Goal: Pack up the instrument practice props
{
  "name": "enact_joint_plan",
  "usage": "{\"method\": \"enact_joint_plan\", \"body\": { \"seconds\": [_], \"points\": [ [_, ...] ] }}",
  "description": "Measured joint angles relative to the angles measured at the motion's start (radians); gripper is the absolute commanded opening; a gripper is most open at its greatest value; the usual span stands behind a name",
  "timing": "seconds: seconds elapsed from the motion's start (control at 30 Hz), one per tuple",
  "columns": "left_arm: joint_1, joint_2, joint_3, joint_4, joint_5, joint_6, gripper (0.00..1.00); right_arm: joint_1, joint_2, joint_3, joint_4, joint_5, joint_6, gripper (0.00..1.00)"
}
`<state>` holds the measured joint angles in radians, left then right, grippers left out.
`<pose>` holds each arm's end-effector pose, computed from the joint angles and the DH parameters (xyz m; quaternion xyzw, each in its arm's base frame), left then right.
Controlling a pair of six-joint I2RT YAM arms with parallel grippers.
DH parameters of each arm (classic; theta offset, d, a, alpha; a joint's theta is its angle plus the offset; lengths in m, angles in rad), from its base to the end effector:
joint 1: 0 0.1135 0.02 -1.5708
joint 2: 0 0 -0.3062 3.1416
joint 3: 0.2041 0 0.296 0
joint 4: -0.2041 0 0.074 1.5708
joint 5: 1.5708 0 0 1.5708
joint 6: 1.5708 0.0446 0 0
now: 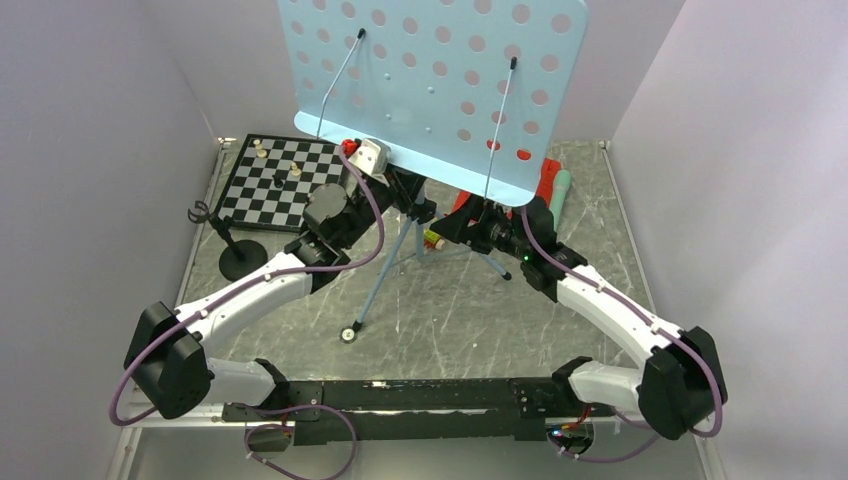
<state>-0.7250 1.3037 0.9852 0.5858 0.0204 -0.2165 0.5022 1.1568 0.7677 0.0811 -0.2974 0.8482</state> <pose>0.2596 -0.2312 0.4064 0.1604 0.5850 -0.3661 0.7057 0.2557 0.1553 0.3040 0.0513 0.8014 0.4582 0.3809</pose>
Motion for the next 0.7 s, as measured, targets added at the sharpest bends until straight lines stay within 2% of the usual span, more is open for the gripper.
{"method": "enact_joint_plan", "body": {
  "seconds": [0.2,0.47,0.7],
  "points": [
    [-0.001,-0.006,-0.022,0.032,-0.009,0.02,0.0,0.003,0.066,0.008,0.092,-0.09,0.051,0.76],
    [-0.005,-0.009,-0.043,0.069,-0.028,0.039,0.0,0.004,0.092,0.04,0.159,-0.133,0.081,0.63],
    [-0.007,-0.009,-0.05,0.084,-0.056,0.058,0.0,0.015,0.187,0.105,0.175,-0.196,0.112,0.51]
  ]
}}
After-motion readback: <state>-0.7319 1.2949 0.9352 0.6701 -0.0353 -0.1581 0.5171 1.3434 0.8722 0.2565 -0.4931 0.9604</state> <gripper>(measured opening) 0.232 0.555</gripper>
